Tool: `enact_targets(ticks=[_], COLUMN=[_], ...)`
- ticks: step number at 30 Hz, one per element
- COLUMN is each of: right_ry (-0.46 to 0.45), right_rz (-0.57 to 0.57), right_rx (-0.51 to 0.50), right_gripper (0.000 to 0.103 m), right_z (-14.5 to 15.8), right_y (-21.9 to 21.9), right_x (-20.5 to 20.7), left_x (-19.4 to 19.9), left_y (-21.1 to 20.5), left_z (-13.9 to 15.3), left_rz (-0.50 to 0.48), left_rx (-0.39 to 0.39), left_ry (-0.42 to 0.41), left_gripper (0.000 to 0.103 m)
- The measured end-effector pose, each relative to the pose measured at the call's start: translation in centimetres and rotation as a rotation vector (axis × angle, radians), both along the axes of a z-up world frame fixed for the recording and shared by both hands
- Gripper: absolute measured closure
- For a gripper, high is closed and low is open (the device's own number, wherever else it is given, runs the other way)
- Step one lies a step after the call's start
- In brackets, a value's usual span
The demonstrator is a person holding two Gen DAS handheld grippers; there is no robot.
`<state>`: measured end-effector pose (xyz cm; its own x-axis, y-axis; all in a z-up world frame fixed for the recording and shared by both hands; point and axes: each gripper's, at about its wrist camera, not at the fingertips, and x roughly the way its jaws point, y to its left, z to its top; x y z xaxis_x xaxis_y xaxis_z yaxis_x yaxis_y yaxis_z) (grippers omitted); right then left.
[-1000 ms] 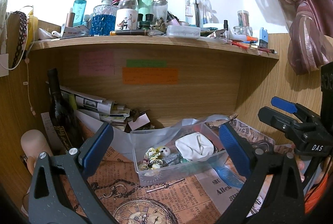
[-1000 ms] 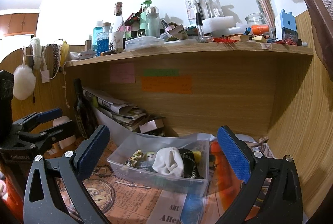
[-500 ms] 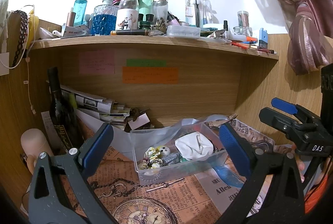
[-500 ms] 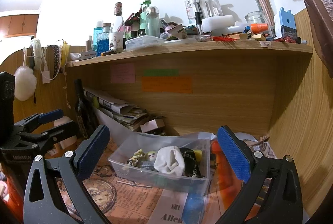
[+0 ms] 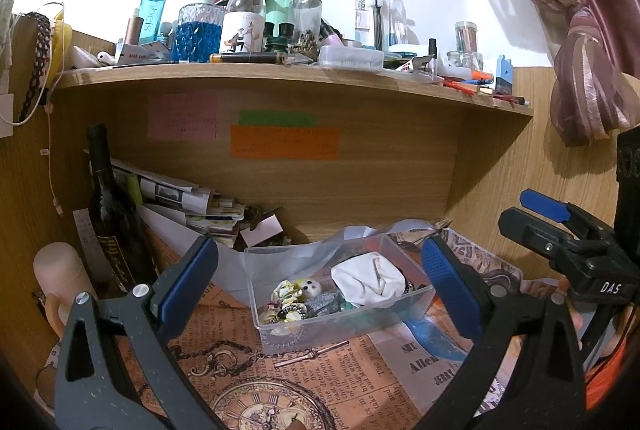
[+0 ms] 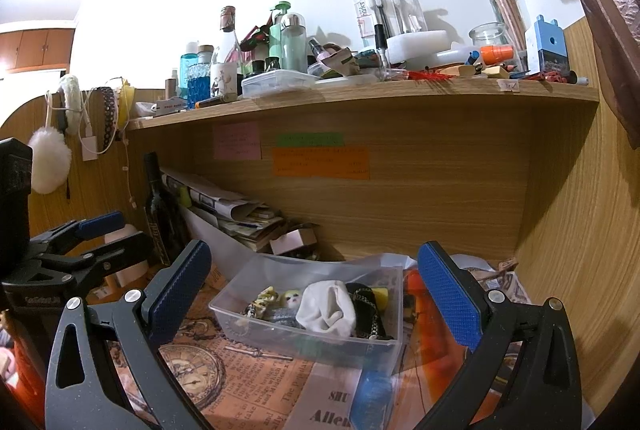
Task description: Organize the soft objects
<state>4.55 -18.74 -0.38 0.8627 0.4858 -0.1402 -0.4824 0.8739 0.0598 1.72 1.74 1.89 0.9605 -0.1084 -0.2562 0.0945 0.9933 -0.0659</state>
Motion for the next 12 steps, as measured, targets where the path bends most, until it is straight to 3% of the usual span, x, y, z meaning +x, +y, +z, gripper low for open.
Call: enact_targets(ticks=[12], right_ry=[0.008], right_rz=[-0.001], right_rx=[-0.006], right_gripper=[0.0], right_z=[-0.21], right_y=[0.26], right_x=[-0.13], left_x=[0.48], left_y=[0.35], left_z=[-0.56], left_rz=[-0.015], left_rx=[-0.006], left_ry=[0.019], left_gripper=[0.0])
